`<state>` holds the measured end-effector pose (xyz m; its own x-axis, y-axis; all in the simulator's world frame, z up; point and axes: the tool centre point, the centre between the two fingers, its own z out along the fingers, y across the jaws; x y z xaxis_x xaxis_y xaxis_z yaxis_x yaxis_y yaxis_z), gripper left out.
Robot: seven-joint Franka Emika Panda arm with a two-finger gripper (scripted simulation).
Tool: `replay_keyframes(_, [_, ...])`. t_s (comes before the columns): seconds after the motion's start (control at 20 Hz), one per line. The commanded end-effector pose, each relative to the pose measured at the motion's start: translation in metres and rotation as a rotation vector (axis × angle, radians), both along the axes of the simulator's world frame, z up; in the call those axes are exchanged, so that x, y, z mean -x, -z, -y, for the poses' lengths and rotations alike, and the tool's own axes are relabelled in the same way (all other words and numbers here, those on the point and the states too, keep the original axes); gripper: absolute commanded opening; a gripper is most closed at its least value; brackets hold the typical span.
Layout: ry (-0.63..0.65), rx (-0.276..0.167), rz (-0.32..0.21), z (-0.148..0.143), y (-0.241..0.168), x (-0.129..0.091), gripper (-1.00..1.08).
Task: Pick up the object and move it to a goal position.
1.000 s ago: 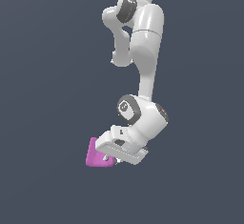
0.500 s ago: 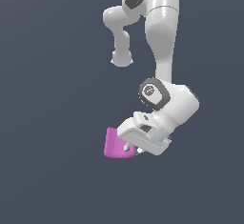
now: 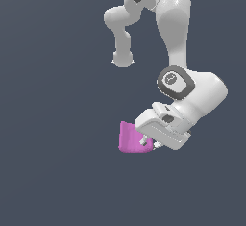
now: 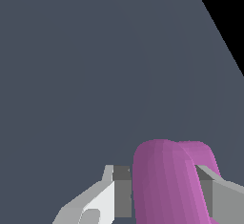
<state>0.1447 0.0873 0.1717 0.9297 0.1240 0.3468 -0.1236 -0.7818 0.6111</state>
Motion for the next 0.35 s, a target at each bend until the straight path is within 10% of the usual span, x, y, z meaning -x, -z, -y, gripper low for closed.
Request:
replay_keyframes(0.0, [0.002,0.001,-0.001,-0.0031,-0.0033,0.0008,-1.0])
replay_keyframes(0.3, [0.002,0.002,0.0,0.0007,-0.0001,-0.0013,-1.0])
